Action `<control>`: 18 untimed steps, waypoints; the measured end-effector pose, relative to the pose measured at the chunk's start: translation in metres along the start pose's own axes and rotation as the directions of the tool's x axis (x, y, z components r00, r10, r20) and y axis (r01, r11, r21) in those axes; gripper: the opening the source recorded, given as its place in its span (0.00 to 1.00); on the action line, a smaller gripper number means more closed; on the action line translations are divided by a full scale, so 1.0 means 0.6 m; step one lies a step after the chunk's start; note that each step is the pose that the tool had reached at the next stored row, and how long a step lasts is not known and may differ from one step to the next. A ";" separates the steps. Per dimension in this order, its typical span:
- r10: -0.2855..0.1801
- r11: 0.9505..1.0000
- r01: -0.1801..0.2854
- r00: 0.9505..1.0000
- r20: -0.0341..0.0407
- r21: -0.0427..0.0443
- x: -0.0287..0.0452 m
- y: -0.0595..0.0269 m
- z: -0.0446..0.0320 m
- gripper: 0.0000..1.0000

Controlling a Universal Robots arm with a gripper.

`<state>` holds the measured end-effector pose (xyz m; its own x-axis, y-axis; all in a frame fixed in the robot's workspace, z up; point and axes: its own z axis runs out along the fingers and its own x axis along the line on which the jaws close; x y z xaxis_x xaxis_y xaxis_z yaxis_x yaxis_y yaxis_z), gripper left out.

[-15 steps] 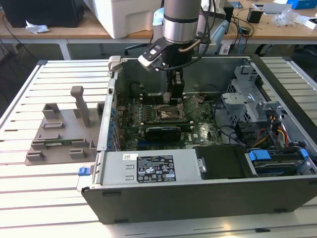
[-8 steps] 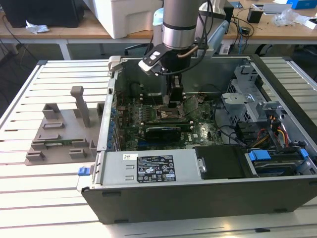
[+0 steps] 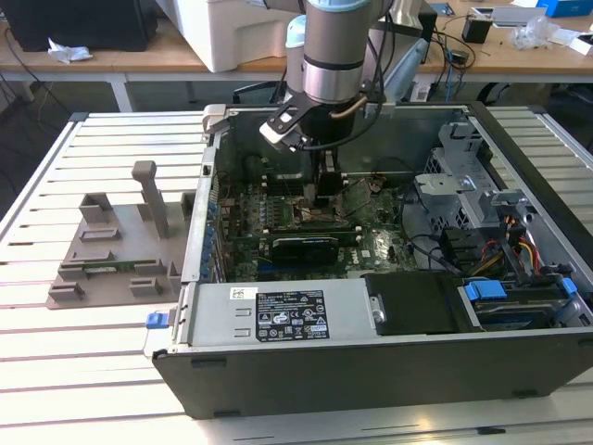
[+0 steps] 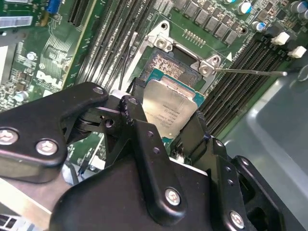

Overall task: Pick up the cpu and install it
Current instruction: 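Place the cpu into insertion slot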

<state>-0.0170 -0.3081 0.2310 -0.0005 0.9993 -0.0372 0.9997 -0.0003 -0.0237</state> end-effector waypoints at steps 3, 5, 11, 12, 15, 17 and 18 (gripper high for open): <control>0.000 1.000 0.000 1.000 0.000 0.000 0.001 0.000 0.018 0.55; 0.000 1.000 0.000 1.000 0.000 0.000 0.001 -0.001 0.025 0.55; 0.000 1.000 0.000 1.000 0.000 0.000 0.002 -0.003 0.045 0.55; 0.000 1.000 0.000 1.000 0.000 0.000 0.002 -0.003 0.046 0.55; 0.000 1.000 0.000 1.000 0.000 0.000 0.002 -0.003 0.049 0.55; 0.000 1.000 0.000 1.000 0.000 0.000 0.002 -0.003 0.050 0.55; 0.000 1.000 0.000 1.000 0.000 0.000 0.002 -0.003 0.051 0.55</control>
<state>-0.0197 -0.3080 0.2006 -0.0004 0.9993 -0.0372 0.9997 -0.0004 -0.0237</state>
